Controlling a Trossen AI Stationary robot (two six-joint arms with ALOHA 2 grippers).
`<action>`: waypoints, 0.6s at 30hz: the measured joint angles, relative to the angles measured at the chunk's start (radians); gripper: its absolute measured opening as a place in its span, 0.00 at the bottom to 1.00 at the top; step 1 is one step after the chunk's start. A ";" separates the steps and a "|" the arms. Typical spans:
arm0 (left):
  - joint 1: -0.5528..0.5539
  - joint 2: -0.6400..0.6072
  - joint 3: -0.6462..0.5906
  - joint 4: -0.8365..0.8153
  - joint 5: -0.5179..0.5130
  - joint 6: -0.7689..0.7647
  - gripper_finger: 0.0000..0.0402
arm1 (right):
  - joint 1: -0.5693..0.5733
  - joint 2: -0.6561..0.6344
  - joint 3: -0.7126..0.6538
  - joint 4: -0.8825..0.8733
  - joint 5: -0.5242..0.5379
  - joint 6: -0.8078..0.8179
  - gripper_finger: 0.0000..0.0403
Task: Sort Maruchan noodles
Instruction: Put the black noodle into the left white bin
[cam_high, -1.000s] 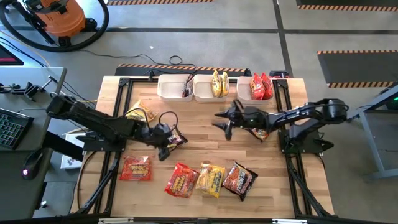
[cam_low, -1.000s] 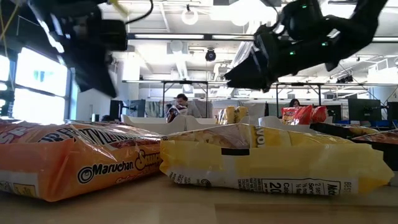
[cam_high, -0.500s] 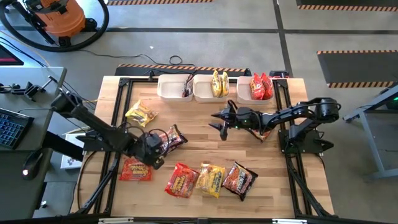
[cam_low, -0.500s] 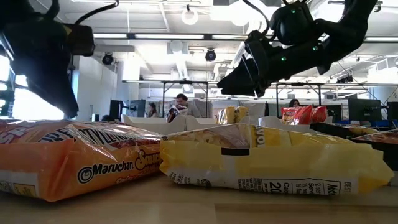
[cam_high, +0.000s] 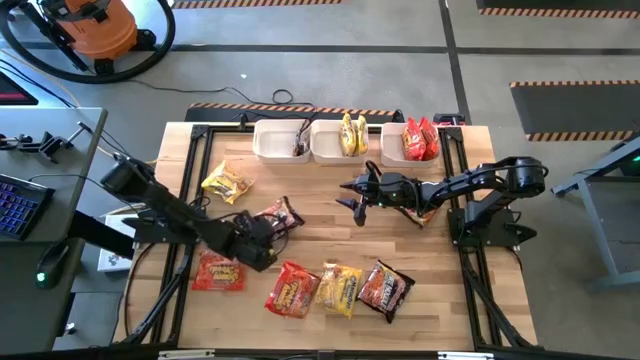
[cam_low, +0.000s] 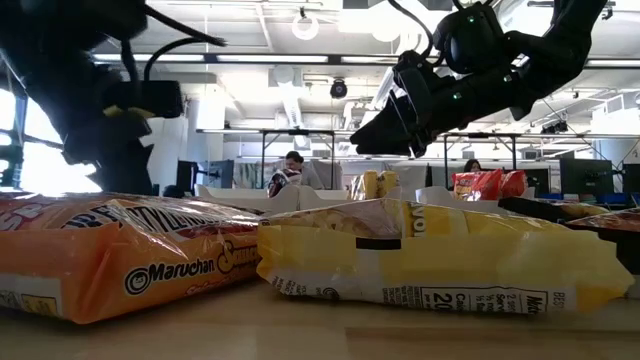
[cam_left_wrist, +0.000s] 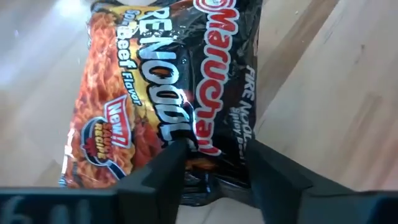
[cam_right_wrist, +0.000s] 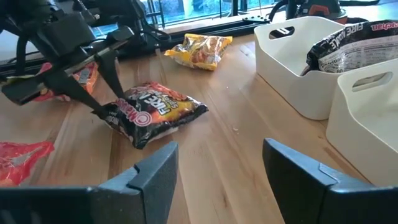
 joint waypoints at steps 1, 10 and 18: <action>0.002 0.006 0.006 -0.001 -0.006 0.024 0.34 | 0.000 0.000 0.000 0.001 0.000 -0.005 0.55; 0.038 -0.087 0.030 -0.014 0.004 0.245 0.02 | 0.036 0.025 0.005 0.013 -0.132 -0.051 0.57; 0.072 -0.282 0.030 0.045 0.029 0.322 0.00 | 0.077 0.182 0.148 0.011 -0.171 -0.165 0.68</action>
